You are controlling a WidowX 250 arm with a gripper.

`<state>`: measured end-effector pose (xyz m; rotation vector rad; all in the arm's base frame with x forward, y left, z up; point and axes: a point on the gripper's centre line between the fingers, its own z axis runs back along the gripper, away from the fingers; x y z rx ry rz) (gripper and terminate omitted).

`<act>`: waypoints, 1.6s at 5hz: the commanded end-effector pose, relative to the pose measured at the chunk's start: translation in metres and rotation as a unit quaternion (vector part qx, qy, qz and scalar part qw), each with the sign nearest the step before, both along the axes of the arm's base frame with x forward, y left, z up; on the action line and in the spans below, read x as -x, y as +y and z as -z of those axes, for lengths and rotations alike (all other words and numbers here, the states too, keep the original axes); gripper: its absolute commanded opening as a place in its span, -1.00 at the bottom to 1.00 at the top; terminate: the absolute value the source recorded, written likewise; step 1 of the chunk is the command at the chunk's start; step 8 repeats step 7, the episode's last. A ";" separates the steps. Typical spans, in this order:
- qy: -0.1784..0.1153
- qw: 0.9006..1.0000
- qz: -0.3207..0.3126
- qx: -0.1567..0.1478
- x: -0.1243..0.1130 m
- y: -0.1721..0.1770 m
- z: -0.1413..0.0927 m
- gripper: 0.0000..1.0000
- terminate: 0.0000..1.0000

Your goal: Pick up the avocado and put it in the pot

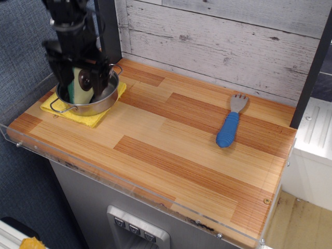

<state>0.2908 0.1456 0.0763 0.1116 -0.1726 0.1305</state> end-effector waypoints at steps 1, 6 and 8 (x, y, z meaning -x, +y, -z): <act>-0.061 0.995 0.064 0.055 0.003 -0.038 -0.050 1.00 -1.00; 0.001 0.997 0.063 0.034 -0.017 -0.070 -0.047 1.00 -1.00; 0.001 0.997 0.063 0.034 -0.017 -0.070 -0.047 1.00 1.00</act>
